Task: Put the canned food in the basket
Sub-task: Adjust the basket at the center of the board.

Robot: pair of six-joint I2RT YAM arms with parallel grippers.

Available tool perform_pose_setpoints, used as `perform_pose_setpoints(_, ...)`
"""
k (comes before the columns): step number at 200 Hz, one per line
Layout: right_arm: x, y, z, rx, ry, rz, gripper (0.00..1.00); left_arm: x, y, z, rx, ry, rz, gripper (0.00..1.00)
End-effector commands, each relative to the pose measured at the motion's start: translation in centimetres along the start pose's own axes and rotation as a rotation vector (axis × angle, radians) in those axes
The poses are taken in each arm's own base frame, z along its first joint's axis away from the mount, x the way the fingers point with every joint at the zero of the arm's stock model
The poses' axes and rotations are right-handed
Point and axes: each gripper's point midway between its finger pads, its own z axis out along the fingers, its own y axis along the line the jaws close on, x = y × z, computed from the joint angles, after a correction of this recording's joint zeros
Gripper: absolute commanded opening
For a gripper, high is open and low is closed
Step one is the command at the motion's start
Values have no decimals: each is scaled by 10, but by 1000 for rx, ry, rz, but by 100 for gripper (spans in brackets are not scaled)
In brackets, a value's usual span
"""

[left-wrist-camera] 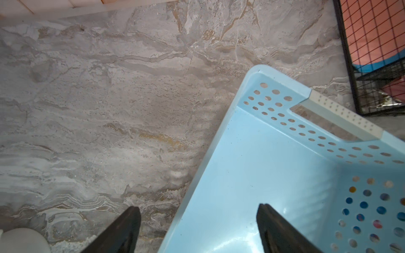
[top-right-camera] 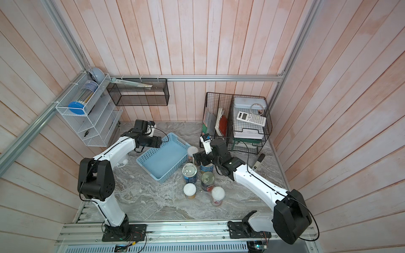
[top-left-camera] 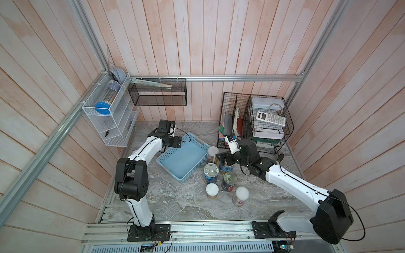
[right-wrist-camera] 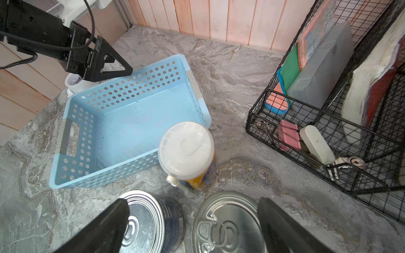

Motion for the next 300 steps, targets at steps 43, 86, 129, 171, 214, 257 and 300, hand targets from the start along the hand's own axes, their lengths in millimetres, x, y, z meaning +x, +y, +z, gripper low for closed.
perform_pose_setpoints(43,12,3,10,-10,33,-1,98,9,20,51,-132,66,107,89)
perform_pose_setpoints(86,16,4,9,-8,33,-3,98,12,19,59,-127,80,71,82)
perform_pose_setpoints(129,17,5,4,-17,14,7,98,48,17,45,-138,148,-29,60)
perform_pose_setpoints(171,20,7,-3,-28,5,8,98,103,19,29,-150,266,-193,55)
perform_pose_setpoints(214,24,13,-9,-57,9,12,98,136,-9,-5,-56,249,-391,55)
perform_pose_setpoints(257,25,22,-12,-70,35,1,98,171,-43,-19,22,266,-462,55)
perform_pose_setpoints(300,24,37,-20,-101,42,-13,98,211,-52,-47,31,244,-536,55)
